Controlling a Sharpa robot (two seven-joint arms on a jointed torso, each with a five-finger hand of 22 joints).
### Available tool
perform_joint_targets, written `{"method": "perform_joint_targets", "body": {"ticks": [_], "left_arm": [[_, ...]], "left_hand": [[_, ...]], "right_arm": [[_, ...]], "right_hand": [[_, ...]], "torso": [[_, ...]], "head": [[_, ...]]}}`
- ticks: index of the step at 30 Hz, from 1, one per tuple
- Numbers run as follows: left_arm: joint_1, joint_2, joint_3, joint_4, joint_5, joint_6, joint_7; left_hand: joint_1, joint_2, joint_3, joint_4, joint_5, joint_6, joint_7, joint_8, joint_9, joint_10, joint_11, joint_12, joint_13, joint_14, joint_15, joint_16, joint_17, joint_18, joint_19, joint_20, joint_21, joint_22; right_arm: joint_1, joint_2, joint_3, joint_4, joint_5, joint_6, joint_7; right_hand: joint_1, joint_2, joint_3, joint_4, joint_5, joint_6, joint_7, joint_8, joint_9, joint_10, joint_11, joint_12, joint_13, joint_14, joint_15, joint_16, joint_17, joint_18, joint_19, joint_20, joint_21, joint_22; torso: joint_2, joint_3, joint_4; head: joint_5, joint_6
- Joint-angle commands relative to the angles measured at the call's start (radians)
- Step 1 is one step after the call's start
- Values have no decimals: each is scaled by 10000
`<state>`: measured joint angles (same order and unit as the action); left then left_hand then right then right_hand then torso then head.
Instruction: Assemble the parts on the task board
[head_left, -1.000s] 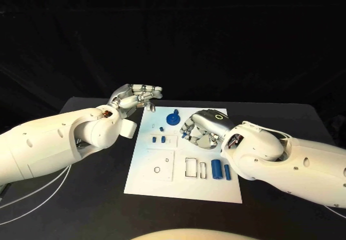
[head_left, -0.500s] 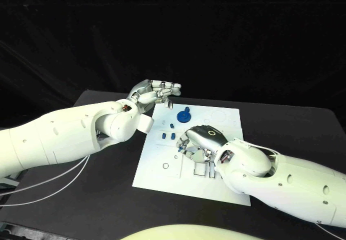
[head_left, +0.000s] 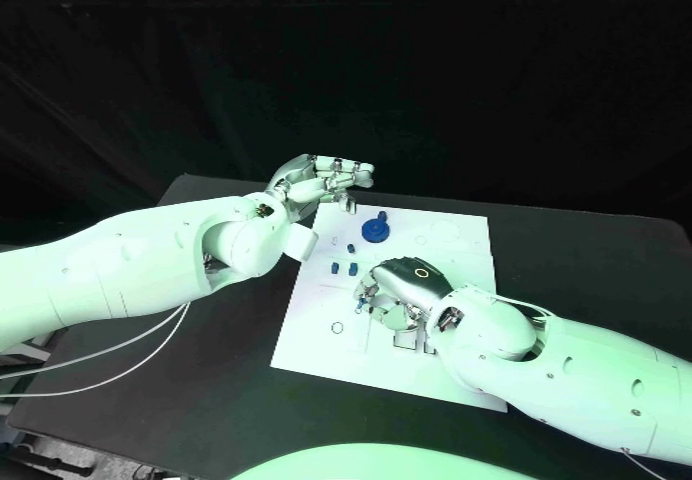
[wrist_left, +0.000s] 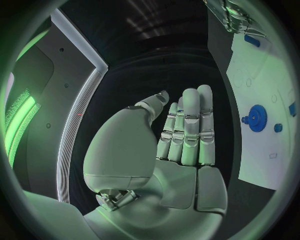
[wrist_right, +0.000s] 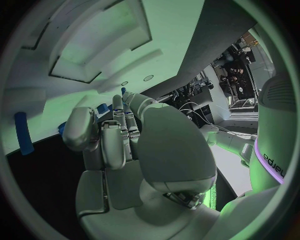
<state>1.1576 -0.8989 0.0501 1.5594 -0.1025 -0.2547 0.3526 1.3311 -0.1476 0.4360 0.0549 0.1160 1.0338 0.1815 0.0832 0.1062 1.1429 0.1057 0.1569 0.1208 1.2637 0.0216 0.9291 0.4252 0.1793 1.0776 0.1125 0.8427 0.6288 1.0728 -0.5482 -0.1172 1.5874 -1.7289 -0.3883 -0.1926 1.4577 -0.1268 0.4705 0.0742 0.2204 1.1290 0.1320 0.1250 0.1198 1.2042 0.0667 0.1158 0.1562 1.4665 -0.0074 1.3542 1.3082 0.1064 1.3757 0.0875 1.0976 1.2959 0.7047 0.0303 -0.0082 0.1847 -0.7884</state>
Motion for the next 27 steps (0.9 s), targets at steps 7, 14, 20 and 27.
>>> {"method": "perform_joint_targets", "body": {"ticks": [7, 14, 20, 27], "left_arm": [[17, 30, 5, 12, 33, 217, 10], [18, 44, 5, 14, 26, 240, -4], [19, 43, 5, 20, 24, 256, -11], [20, 54, 5, 18, 24, 255, -20]], "left_hand": [[57, 105, -64, -17, -10, -84, 21, -38, -15, -60, 18, 48, -14, -41, 17, -76, -17, 56, 61, 10, -60, -20], [57, 105, -64, -17, -10, -84, 21, -38, -15, -60, 18, 48, -14, -41, 17, -76, -17, 56, 61, 10, -60, -20], [64, 112, -71, -20, -10, -87, 22, -38, -15, -64, 19, 50, -14, -42, 17, -80, -22, 56, 62, 11, -68, -26], [64, 112, -71, -21, -10, -87, 22, -38, -15, -64, 19, 50, -14, -42, 18, -80, -22, 56, 63, 11, -69, -26]], "right_arm": [[-32, 52, 0, -75, -213, 220, 78], [-47, 103, -4, -150, -215, 449, 67], [-58, 119, -6, -168, -216, 592, 37], [-73, 157, -11, -182, -216, 680, 44]], "right_hand": [[-132, 19, 11, -51, 71, 14, 76, 13, 13, 15, 39, -51, 3, 543, -48, 49, 11, -142, 82, 2, 81, 27], [-159, 16, 8, -53, 74, 18, 76, 11, 16, 21, 42, -59, 1, 544, -45, 52, 12, -143, 83, 6, 86, 35], [-177, 16, 6, -53, 71, 22, 75, 11, 18, 27, 42, -63, 0, 544, -44, 53, 11, -146, 88, 7, 101, 46], [-177, 16, 6, -53, 71, 22, 75, 11, 18, 27, 42, -63, 0, 544, -44, 53, 11, -146, 88, 7, 101, 46]], "torso": [[-4, -4, -9], [-3, -2, 5], [6, -3, -3], [2, -2, 1]], "head": [[61, -68], [99, -122], [124, -141], [155, -176]]}}
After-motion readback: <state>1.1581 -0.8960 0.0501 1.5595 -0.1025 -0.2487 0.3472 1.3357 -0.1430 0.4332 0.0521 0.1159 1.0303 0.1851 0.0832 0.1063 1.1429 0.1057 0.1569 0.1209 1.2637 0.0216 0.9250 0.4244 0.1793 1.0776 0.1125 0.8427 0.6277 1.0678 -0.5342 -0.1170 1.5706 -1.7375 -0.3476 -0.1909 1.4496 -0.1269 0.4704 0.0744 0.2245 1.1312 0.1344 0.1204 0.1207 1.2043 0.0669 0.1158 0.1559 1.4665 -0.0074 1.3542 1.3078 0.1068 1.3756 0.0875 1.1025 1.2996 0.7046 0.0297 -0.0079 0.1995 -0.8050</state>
